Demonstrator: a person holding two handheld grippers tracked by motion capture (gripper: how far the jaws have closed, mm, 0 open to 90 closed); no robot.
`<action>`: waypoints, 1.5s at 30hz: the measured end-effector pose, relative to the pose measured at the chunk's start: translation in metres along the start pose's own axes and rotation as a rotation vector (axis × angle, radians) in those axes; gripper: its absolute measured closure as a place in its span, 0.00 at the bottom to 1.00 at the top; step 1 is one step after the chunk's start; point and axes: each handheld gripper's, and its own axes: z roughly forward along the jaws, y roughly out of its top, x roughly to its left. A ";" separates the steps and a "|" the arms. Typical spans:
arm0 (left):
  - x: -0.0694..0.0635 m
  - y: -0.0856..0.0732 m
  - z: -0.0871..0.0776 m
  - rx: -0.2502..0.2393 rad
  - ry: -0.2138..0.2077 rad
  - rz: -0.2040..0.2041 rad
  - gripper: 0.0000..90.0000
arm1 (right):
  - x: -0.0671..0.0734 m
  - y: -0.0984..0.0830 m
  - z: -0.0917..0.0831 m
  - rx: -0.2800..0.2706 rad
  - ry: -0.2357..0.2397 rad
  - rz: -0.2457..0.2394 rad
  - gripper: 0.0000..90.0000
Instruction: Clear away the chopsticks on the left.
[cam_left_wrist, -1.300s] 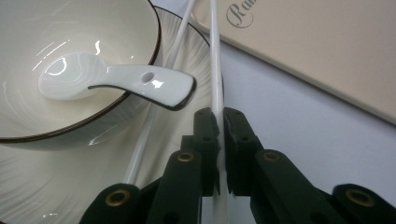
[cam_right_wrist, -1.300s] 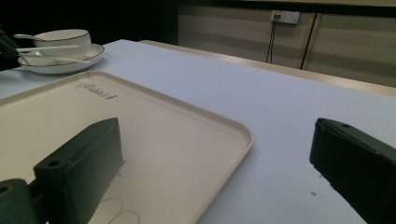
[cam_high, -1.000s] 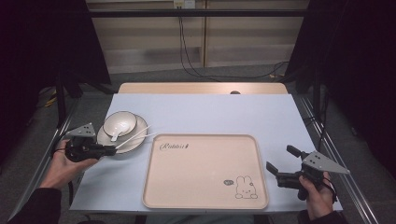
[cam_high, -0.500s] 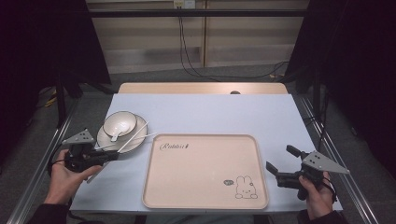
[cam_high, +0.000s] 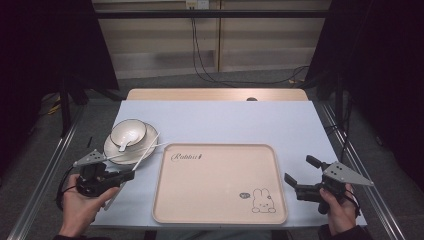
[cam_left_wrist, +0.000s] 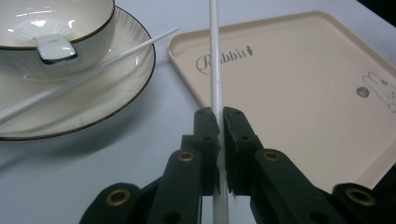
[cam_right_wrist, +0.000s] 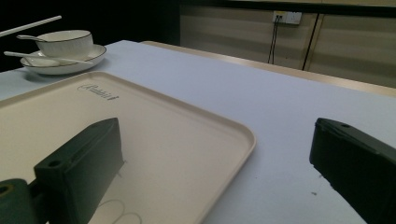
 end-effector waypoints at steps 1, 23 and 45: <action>-0.003 -0.001 0.001 0.004 -0.003 -0.002 0.94 | 0.000 0.000 0.000 -0.001 -0.002 -0.004 0.02; -0.053 -0.003 0.051 0.053 0.100 -0.194 0.94 | 0.000 0.001 0.001 0.004 0.017 -0.010 0.02; -0.057 -0.010 0.105 0.169 0.166 -0.242 0.94 | 0.001 0.000 0.002 0.006 0.022 -0.021 0.02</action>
